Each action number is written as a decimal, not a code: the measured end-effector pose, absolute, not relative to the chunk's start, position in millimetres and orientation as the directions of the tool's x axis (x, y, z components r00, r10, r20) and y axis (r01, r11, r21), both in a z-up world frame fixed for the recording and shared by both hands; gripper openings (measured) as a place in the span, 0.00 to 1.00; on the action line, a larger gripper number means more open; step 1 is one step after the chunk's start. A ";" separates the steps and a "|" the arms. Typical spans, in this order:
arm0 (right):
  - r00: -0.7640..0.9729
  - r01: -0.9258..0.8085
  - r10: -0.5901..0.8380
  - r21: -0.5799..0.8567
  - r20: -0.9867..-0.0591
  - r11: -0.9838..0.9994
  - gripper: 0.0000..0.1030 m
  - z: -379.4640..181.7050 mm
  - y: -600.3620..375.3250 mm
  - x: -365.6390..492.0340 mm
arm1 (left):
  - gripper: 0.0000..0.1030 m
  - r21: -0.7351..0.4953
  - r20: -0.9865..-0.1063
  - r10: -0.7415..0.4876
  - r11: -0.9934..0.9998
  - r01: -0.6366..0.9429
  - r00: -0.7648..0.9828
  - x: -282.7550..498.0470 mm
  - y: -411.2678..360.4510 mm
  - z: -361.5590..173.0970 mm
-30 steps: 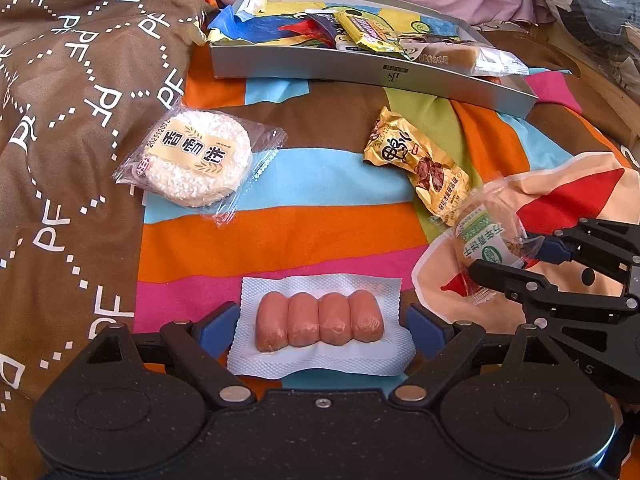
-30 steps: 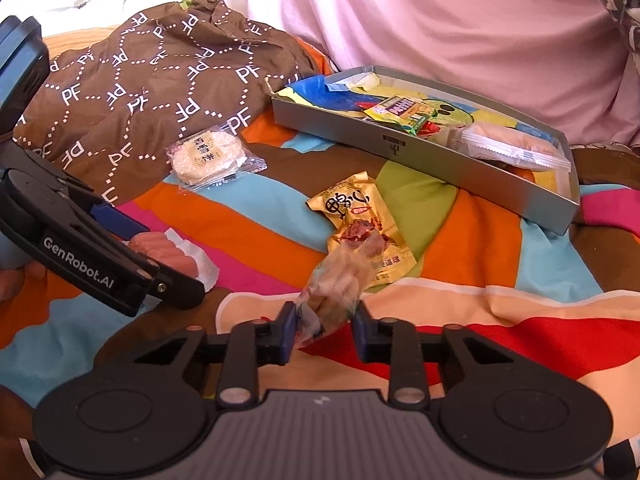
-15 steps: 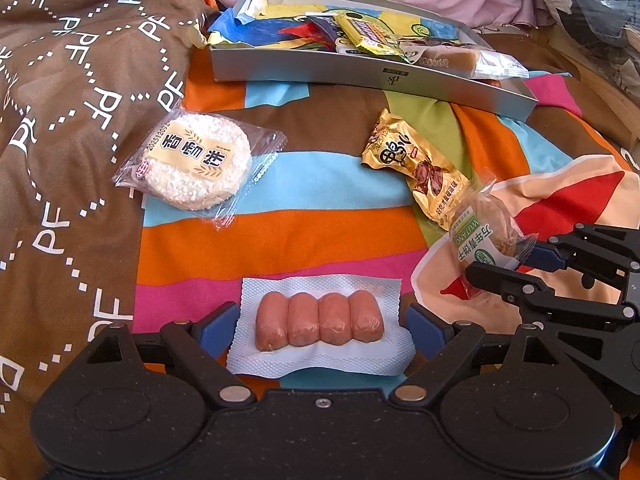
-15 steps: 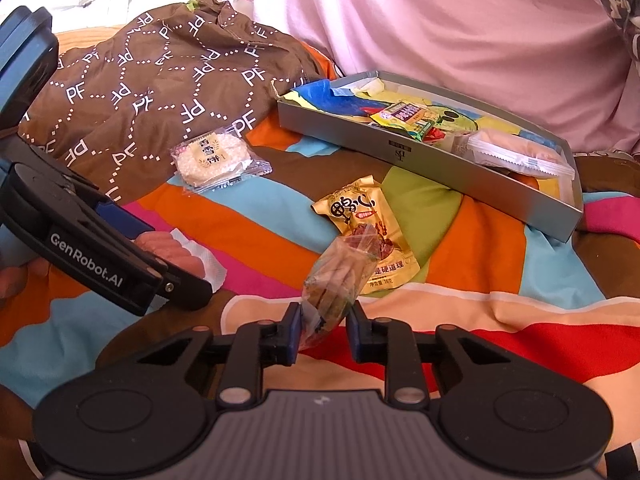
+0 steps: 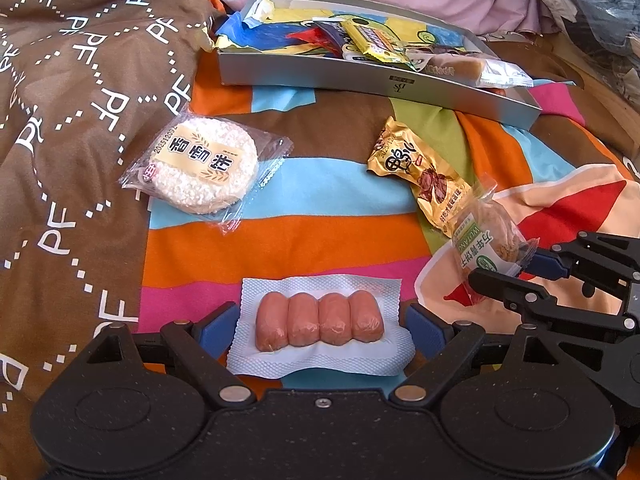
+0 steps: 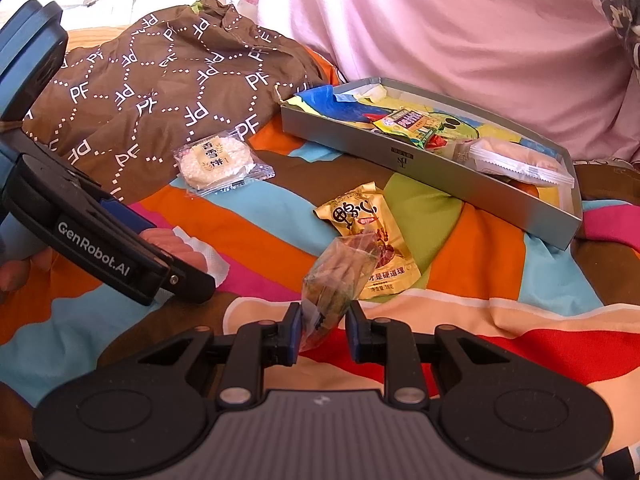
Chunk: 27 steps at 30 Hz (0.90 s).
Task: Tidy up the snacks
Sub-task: 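Lift the sausage pack with the left tool while the right tool lifts the bun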
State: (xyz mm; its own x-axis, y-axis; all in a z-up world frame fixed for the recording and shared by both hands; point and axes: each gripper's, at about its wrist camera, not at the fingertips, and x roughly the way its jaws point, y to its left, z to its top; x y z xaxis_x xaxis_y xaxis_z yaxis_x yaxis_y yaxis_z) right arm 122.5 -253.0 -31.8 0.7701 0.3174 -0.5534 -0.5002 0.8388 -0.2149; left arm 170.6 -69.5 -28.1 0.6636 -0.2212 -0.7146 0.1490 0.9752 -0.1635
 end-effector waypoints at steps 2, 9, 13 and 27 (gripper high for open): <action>0.772 -0.497 0.316 -0.213 -0.552 0.841 0.25 -31.3 -253.6 122.8 | 0.87 -0.164 -0.715 -0.221 0.975 0.148 0.664 170.5 -69.8 -27.9; 0.780 -0.488 0.308 -0.220 -0.544 0.845 0.24 -31.1 -253.2 123.4 | 0.87 -0.164 -0.706 -0.216 0.976 0.141 0.675 170.7 -69.7 -26.2; 0.783 -0.469 0.293 -0.211 -0.549 0.857 0.26 -31.4 -254.7 125.8 | 0.87 -0.165 -0.705 -0.213 0.977 0.136 0.677 170.1 -69.2 -26.2; 0.765 -0.454 0.327 -0.105 -0.555 0.885 0.23 -34.9 -255.3 143.2 | 0.87 -0.159 -0.697 -0.211 0.977 0.140 0.685 173.7 -73.6 -22.2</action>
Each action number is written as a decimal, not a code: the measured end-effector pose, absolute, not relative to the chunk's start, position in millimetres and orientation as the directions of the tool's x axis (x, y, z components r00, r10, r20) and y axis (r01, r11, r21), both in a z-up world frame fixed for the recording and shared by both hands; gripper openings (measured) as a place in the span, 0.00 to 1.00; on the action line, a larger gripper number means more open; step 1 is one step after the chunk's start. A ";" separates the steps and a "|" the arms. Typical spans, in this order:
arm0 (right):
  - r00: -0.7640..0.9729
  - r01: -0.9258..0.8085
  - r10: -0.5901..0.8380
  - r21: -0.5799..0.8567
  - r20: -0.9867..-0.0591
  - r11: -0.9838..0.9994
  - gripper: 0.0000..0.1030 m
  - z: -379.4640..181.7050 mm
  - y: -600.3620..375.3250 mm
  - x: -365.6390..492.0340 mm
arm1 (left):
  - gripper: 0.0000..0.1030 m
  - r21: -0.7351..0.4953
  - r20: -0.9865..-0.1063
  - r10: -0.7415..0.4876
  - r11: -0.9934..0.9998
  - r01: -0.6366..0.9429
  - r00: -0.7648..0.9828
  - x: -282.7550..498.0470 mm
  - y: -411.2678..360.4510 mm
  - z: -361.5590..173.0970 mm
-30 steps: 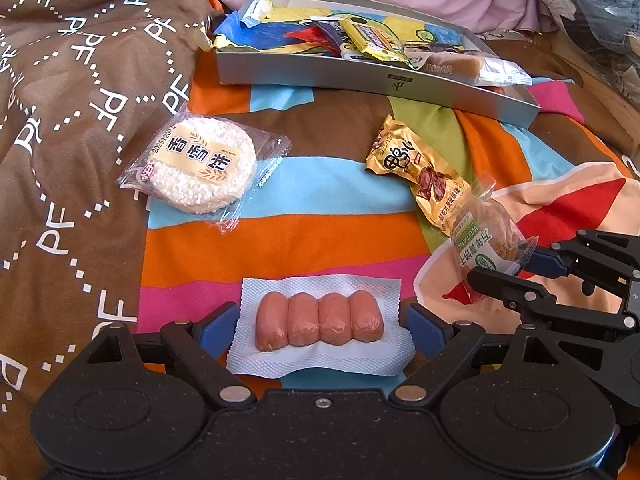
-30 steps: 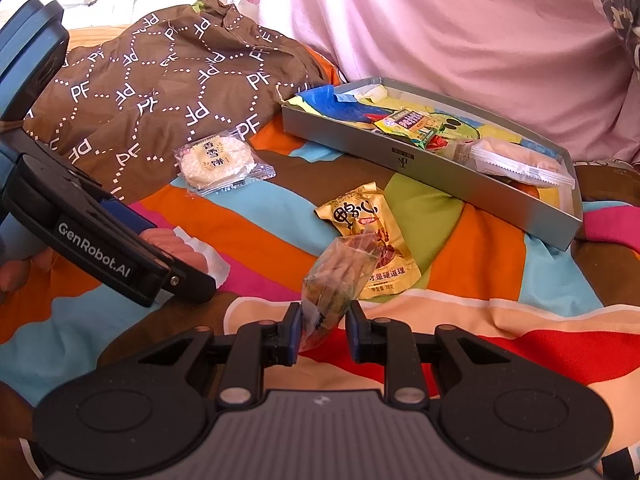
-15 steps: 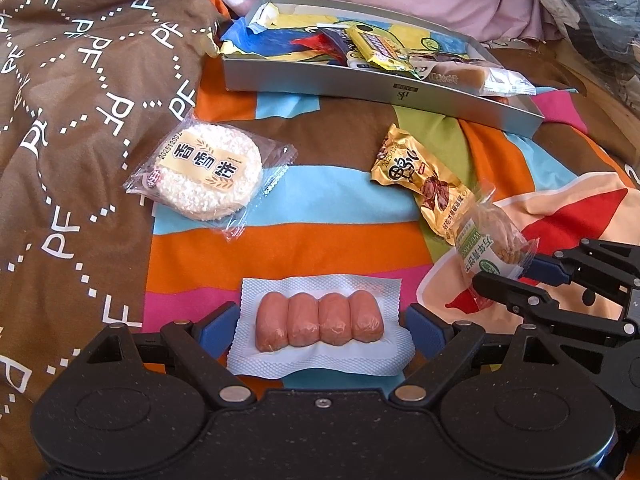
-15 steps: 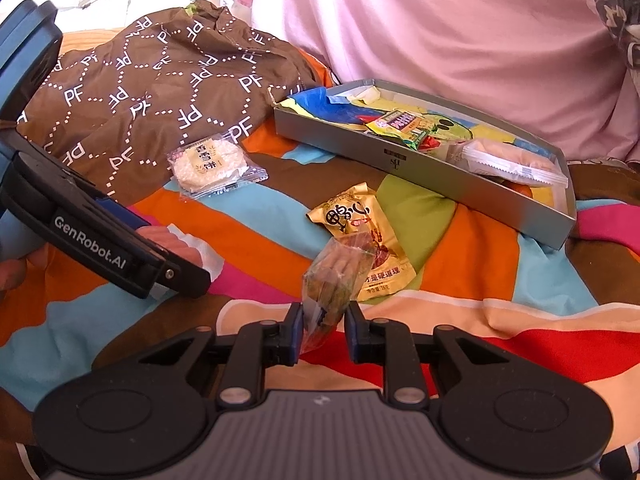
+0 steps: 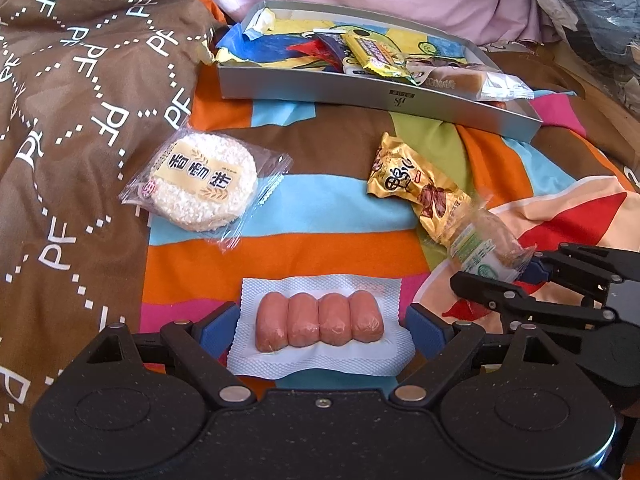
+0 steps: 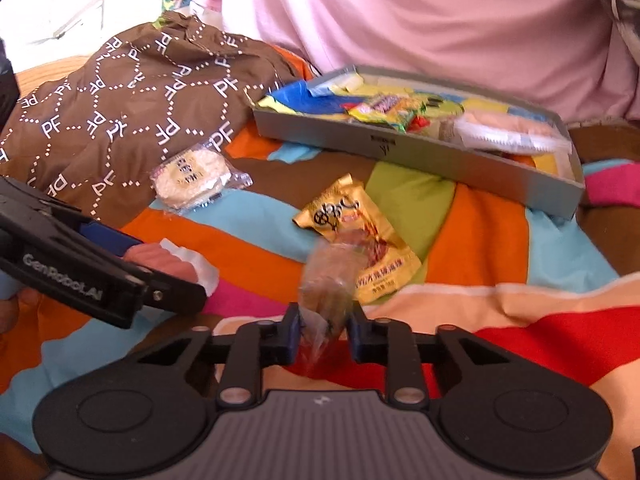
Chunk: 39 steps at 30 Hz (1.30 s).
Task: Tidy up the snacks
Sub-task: 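Lift the sausage pack with the left tool while the right tool lifts the bun, then carry the sausage pack with the left tool while the right tool carries the bun into the tray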
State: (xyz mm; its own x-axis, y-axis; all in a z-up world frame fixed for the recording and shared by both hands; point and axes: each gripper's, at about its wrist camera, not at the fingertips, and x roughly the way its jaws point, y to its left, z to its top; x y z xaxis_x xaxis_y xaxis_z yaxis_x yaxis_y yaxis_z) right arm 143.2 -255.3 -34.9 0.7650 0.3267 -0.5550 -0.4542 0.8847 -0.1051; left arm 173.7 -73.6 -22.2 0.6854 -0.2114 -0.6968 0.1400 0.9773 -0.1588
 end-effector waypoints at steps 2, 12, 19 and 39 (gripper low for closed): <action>0.779 -0.448 0.323 -0.116 -0.537 0.887 0.23 -33.0 -254.8 142.2 | 0.87 -0.160 -0.695 -0.212 0.977 0.140 0.687 175.4 -74.8 -21.2; 0.835 -0.434 0.338 -0.140 -0.435 0.890 0.22 -23.7 -256.2 135.1 | 0.87 -0.167 -0.653 -0.214 0.976 0.138 0.726 187.6 -75.7 -1.4; 0.904 -0.359 0.293 -0.181 -0.313 0.916 0.22 -7.3 -266.4 139.2 | 0.87 -0.145 -0.625 -0.217 0.976 0.162 0.750 204.4 -84.2 25.8; 0.995 -0.047 0.040 -0.080 -0.095 0.996 0.22 40.9 -339.8 194.3 | 0.87 -0.171 -0.526 -0.170 0.981 0.092 0.833 337.9 -136.7 125.4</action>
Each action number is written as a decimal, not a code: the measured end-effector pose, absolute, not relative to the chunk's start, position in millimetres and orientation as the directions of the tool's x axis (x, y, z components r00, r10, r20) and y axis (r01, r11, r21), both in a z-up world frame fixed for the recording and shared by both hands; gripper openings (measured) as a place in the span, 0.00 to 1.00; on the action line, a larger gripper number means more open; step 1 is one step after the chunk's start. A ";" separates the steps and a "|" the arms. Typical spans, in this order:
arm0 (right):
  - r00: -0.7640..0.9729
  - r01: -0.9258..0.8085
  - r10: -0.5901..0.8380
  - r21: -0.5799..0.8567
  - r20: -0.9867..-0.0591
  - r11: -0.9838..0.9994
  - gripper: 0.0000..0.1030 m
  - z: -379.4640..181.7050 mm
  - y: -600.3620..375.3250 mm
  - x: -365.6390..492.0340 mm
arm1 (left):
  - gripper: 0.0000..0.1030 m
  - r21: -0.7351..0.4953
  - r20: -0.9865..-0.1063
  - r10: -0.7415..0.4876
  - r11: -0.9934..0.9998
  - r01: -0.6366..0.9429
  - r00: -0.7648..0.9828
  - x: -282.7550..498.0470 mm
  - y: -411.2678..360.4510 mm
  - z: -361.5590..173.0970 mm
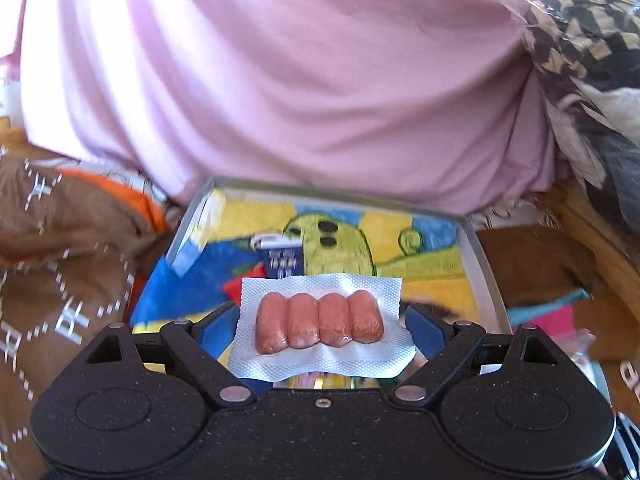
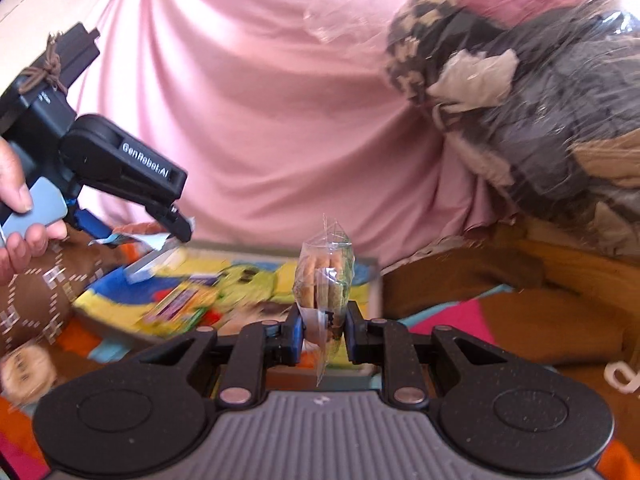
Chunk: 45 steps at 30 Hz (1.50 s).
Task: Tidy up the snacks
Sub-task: 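Carry the sausage pack with the left tool while the right tool carries the bun into the tray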
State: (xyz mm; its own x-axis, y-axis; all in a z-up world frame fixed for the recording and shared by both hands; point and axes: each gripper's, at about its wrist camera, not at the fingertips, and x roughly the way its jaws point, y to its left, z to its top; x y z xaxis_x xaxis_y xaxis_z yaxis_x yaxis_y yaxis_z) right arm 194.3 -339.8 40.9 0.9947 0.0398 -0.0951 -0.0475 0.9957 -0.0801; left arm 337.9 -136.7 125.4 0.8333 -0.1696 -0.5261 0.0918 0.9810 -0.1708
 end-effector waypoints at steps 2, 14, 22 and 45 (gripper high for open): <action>0.996 -0.017 0.011 -0.071 -0.091 0.997 0.22 44.4 -346.3 202.0 | 0.87 -0.162 -0.535 -0.160 0.983 0.085 0.830 349.1 -144.1 128.3; 0.990 -0.023 0.019 -0.025 -0.139 0.999 0.22 44.2 -358.5 249.0 | 0.87 -0.175 -0.563 -0.180 0.980 0.097 0.806 396.3 -195.4 105.5; 0.979 -0.003 -0.001 -0.018 -0.204 1.000 0.23 33.7 -358.1 257.6 | 0.88 -0.221 -0.556 -0.189 0.972 0.076 0.809 406.1 -198.0 76.3; 0.980 0.009 -0.013 -0.026 -0.199 1.000 0.53 33.0 -357.2 253.8 | 0.94 -0.153 -0.544 -0.170 0.983 0.102 0.821 407.8 -207.9 71.3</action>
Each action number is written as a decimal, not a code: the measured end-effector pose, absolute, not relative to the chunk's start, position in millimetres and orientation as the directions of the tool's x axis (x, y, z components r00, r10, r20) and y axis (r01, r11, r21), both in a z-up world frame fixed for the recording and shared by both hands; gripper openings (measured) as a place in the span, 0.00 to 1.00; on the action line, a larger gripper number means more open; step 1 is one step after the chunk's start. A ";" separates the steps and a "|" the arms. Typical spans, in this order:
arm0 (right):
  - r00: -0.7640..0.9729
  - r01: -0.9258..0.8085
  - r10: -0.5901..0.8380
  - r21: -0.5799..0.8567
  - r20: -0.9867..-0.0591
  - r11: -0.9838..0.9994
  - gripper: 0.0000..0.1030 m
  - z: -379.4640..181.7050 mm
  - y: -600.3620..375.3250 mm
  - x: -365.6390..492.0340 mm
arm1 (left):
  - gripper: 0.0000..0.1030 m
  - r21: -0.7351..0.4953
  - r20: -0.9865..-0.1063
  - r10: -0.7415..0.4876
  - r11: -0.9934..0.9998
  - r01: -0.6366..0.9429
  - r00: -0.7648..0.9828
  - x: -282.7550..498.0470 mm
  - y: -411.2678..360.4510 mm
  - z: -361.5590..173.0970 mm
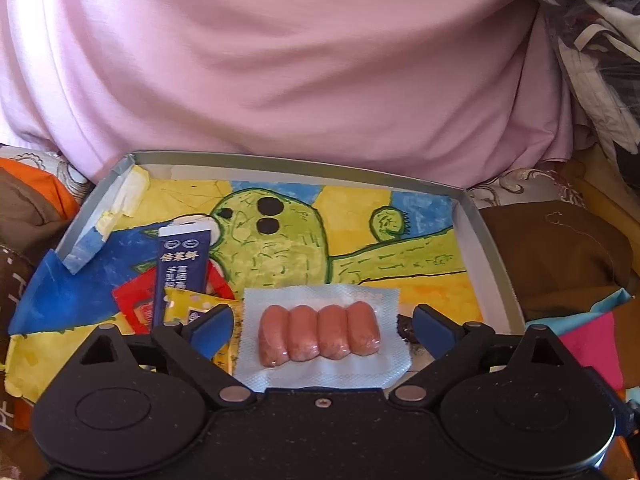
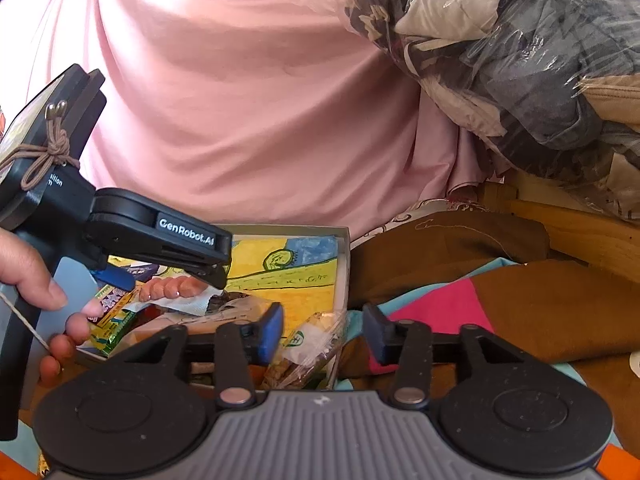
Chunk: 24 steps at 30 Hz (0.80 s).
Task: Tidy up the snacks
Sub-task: 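Carry the sausage pack with the left tool while the right tool carries the bun into the tray, then open both tools to release the sausage pack and bun in the tray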
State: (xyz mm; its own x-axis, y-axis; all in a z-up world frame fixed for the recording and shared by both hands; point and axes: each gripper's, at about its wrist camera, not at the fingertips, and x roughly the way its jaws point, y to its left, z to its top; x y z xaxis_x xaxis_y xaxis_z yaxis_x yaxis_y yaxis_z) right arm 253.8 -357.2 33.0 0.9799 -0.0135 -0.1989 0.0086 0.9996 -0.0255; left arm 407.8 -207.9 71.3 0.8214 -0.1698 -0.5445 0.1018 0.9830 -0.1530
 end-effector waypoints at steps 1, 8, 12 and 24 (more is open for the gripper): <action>0.980 0.015 -0.019 -0.026 -0.197 1.000 0.57 33.1 -357.0 253.2 | 0.94 -0.148 -0.547 -0.159 0.985 0.092 0.822 407.7 -207.2 72.0; 0.983 0.032 -0.038 -0.036 -0.179 0.999 0.73 37.2 -353.5 248.8 | 0.95 -0.151 -0.528 -0.131 0.987 0.059 0.839 402.5 -200.4 85.4; 0.989 0.028 -0.032 -0.031 -0.143 0.999 0.88 43.0 -351.3 242.0 | 0.96 -0.140 -0.528 -0.107 0.989 0.037 0.843 394.3 -194.9 94.4; 0.996 -0.015 0.013 -0.026 -0.090 1.000 1.00 66.5 -334.0 214.8 | 0.98 -0.079 -0.522 -0.039 0.997 -0.002 0.852 340.9 -146.1 120.9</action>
State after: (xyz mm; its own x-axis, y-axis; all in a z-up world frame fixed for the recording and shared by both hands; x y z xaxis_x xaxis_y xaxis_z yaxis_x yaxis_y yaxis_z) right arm 214.8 -334.0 66.5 0.9959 0.0125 -0.0897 -0.0149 0.9995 -0.0261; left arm 340.9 -146.1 120.9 0.8520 -0.0391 -0.5222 -0.0024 0.9969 -0.0785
